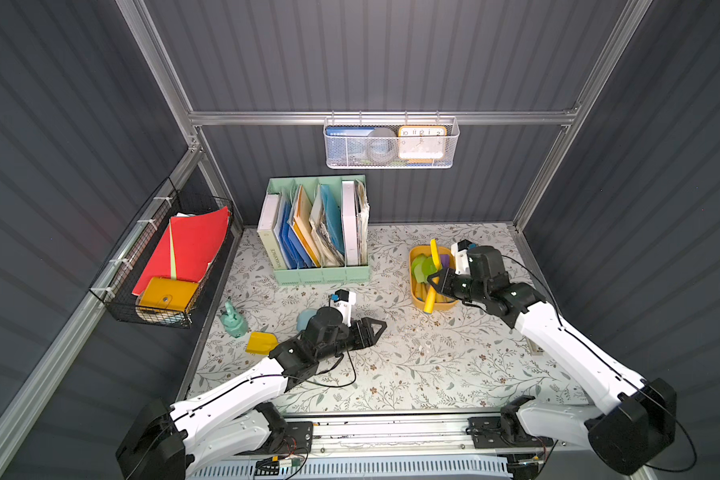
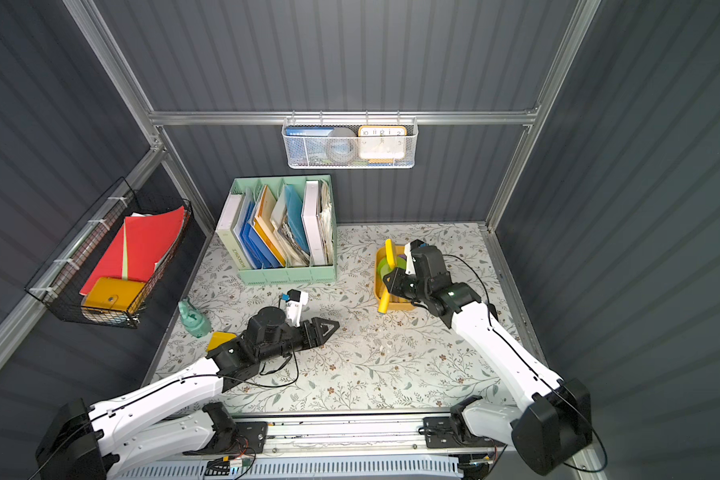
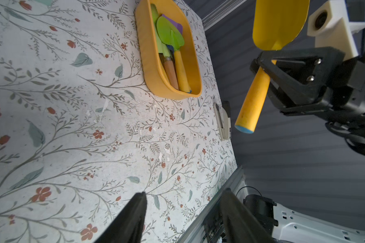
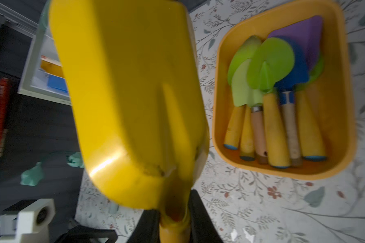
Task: Put the shovel into the storage box
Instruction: Place the shovel in the storage box.
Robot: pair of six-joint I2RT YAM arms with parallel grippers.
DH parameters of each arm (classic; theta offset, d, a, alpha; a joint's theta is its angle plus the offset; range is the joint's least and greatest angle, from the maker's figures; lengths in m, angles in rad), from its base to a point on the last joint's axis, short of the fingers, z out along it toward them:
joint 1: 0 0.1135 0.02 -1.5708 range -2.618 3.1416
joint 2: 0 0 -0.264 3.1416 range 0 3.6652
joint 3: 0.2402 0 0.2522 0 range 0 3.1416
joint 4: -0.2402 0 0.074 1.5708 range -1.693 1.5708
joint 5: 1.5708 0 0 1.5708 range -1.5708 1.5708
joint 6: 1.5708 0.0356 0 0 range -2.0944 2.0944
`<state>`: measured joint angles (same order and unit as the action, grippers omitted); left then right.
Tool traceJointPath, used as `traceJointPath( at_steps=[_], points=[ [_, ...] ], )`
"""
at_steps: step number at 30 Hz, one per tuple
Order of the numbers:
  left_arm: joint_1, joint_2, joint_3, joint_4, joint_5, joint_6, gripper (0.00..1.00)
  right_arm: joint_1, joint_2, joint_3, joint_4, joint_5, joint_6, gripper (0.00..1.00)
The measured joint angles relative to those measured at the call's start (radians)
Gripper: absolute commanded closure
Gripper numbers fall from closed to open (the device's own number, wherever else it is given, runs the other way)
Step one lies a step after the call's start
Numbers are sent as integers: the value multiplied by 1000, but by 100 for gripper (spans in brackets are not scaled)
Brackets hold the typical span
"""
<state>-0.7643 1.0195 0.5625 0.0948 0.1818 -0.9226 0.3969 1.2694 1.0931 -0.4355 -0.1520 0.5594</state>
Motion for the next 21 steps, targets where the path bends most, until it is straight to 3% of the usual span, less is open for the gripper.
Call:
traceJointPath(
  at_steps=[10, 21],
  points=[
    [0, 0, 0, -90, -65, 0, 37, -21, 236, 202, -216, 230, -153, 83],
    [0, 14, 1, -146, -108, -6, 36, -72, 493, 385, -269, 370, -252, 82]
  ],
)
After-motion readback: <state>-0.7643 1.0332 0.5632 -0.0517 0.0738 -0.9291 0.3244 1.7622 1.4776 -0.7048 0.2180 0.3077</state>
